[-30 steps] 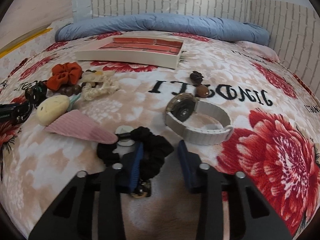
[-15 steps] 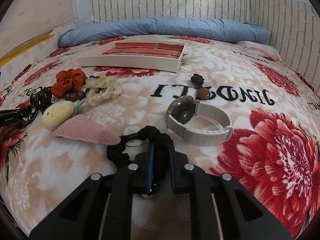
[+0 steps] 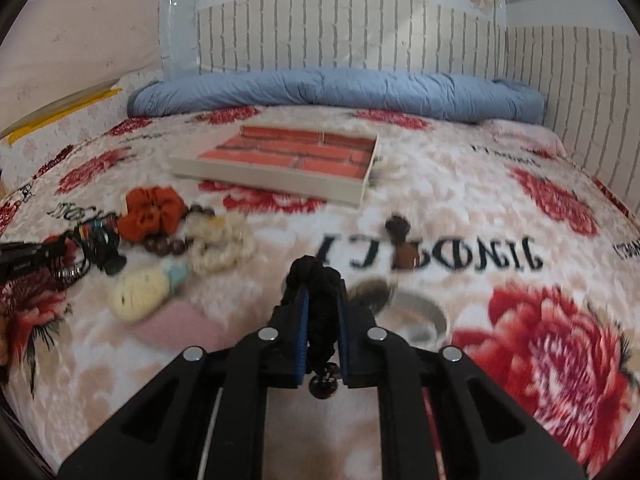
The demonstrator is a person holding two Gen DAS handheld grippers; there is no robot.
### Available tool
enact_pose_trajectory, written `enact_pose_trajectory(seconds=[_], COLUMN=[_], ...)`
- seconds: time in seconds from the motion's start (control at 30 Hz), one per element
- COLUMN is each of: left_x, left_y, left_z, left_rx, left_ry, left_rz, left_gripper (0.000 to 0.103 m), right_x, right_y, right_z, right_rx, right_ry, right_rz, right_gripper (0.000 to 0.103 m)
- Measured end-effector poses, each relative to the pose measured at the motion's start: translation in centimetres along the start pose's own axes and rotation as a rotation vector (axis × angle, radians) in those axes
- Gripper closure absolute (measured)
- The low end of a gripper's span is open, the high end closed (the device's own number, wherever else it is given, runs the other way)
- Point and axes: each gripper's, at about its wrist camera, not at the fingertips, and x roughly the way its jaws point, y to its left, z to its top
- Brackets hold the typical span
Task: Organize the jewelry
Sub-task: 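Carry bracelet in left tool into brick-pattern tray while right tool carries scrunchie there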
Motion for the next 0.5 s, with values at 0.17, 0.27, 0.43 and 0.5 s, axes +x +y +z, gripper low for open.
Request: enact_pose_trajectory(seconds=[0.17, 0.27, 0.43, 0.5], left_x=[-1.3, -1.8, -1.6, -1.2], left_y=[-0.5, -0.7, -1.4, -2.0], left_z=[1.0, 2.7, 6.6, 8.7], left_rx=[0.008, 0.015, 0.044, 0.063], left_ry=[-0.040, -0.067, -0.108, -0.122], left_rz=[-0.026, -0.036, -0.054, -0.063], left_gripper=[0.098, 0.098, 0.098, 0.098], right_x=[0.6, 1.6, 3.5, 4.4], right_y=[0.0, 0.1, 0.3, 0.4], right_z=[2.6, 4.1, 6.2, 7.3], right_rx=[-0.003, 0.005, 0.015, 0.019], right_ry=[-0.031, -0.036, -0.039, -0.040], right_rz=[0.014, 0.025, 0.028, 0.025], right_gripper=[0.091, 0.091, 0.091, 0.091])
